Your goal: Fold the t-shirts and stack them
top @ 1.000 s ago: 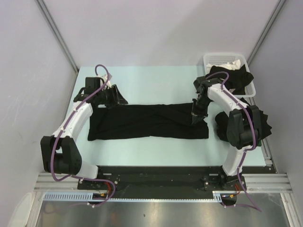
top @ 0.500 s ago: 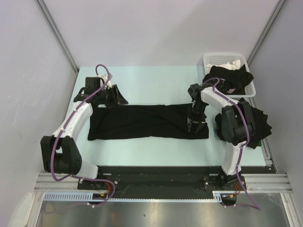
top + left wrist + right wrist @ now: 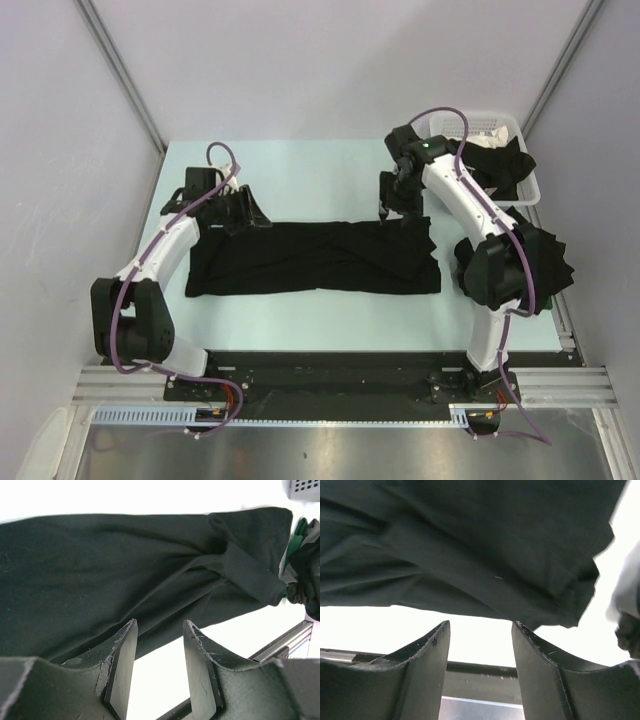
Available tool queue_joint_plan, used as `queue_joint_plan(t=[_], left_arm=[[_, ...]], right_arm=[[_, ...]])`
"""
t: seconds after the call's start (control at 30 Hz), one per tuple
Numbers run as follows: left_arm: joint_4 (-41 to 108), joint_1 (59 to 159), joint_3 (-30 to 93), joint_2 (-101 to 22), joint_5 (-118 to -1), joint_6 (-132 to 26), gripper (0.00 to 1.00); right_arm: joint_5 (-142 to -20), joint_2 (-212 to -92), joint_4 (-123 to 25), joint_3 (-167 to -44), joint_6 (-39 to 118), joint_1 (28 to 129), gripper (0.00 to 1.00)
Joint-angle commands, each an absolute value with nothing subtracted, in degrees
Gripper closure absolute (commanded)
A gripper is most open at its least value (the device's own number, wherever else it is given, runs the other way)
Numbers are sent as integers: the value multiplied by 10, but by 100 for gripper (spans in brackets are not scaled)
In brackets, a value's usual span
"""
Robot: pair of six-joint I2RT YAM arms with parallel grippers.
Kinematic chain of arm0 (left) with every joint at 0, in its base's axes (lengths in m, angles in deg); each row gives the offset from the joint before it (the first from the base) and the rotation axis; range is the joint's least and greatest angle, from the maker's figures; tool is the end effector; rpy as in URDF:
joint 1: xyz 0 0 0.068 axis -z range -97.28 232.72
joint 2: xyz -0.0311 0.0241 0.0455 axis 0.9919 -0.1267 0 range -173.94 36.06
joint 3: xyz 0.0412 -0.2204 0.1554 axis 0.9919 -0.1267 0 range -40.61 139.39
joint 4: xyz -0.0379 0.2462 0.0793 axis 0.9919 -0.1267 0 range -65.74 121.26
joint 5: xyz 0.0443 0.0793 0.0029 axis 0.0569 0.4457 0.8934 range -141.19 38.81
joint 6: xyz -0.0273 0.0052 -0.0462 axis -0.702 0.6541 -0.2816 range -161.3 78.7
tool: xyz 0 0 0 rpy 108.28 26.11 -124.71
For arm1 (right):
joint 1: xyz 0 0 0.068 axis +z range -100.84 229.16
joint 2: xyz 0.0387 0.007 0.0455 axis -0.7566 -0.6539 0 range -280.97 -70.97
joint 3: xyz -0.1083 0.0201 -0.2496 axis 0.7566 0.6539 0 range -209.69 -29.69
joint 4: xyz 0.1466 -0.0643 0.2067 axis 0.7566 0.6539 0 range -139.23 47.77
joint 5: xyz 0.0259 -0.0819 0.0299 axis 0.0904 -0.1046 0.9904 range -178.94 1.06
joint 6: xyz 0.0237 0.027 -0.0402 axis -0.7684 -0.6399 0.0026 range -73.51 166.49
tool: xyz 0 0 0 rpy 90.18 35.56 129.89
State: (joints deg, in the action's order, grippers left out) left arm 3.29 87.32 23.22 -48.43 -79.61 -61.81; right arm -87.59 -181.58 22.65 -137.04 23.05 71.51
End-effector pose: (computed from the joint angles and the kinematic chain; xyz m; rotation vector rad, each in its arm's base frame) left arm 0.3122 -0.0421 0.2670 -0.1060 2.4348 -0.7989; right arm 0.3595 0.1486 0.3007 0.0234 2.9063 0.1791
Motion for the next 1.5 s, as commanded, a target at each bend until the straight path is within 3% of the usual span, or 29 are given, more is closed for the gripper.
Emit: queue_joint_plan(t=[0.0, 0.37, 0.7, 0.93, 1.47], left_arm=[[47, 877, 232, -484, -793, -613, 53], [22, 876, 219, -464, -769, -593, 53], [8, 876, 222, -458, -749, -579, 53], [12, 877, 225, -470, -759, -581, 53], [-12, 877, 267, -493, -765, -564, 53]], right_arm=[[-883, -1837, 211, -1405, 243, 749, 43], [-828, -1929, 134, -1452, 267, 818, 45], [-880, -1938, 116, -1454, 306, 848, 46], [-974, -1891, 113, -1401, 287, 794, 48], [-982, -1897, 124, -1365, 230, 679, 42]])
